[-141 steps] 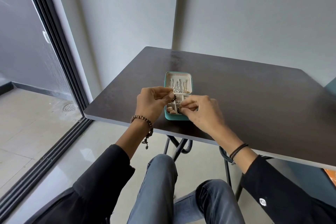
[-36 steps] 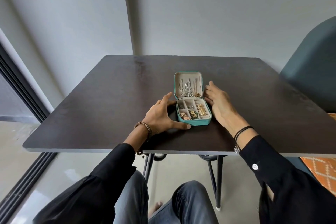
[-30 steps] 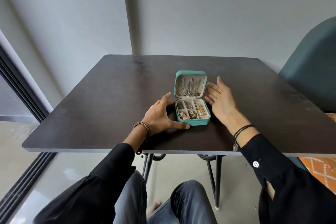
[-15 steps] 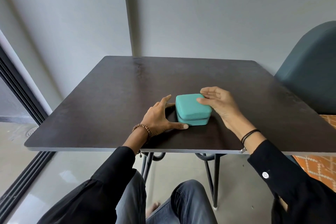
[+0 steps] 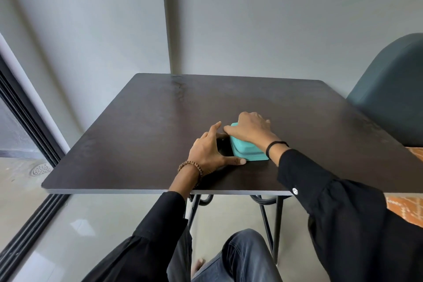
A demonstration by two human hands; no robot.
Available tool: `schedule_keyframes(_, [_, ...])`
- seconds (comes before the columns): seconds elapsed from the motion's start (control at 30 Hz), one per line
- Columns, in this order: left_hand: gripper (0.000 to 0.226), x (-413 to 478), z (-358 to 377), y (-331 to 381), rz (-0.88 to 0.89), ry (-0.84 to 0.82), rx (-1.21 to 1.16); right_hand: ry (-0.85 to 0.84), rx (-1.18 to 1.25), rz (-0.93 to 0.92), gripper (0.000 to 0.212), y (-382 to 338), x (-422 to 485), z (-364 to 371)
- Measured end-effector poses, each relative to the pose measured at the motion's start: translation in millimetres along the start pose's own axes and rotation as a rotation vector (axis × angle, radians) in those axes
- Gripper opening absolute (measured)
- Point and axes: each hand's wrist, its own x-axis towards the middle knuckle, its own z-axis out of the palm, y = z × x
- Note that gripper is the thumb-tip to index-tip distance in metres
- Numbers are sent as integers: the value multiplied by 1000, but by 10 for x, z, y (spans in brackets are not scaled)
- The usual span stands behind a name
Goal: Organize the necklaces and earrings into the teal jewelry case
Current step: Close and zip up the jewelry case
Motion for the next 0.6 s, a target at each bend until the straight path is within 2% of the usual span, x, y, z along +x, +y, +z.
schedule_keyframes(0.1, [129, 9, -4, -12, 5, -4, -8, 30, 49, 60, 32, -126, 6, -18])
schedule_keyframes(0.3, [134, 14, -1, 9, -3, -2, -14, 71, 67, 82, 27, -195, 37, -17])
schedule_keyframes(0.37, [140, 21, -4, 6, -21, -10, -28, 74, 49, 10, 26, -199, 58, 4])
schedule_keyframes(0.5, [152, 39, -10, -8, -67, -29, -52, 90, -12, -246, 41, -181, 25, 8])
schedule_keyframes(0.6, [153, 45, -13, 18, -72, -34, -57, 128, -116, -399, 34, -180, -75, -1])
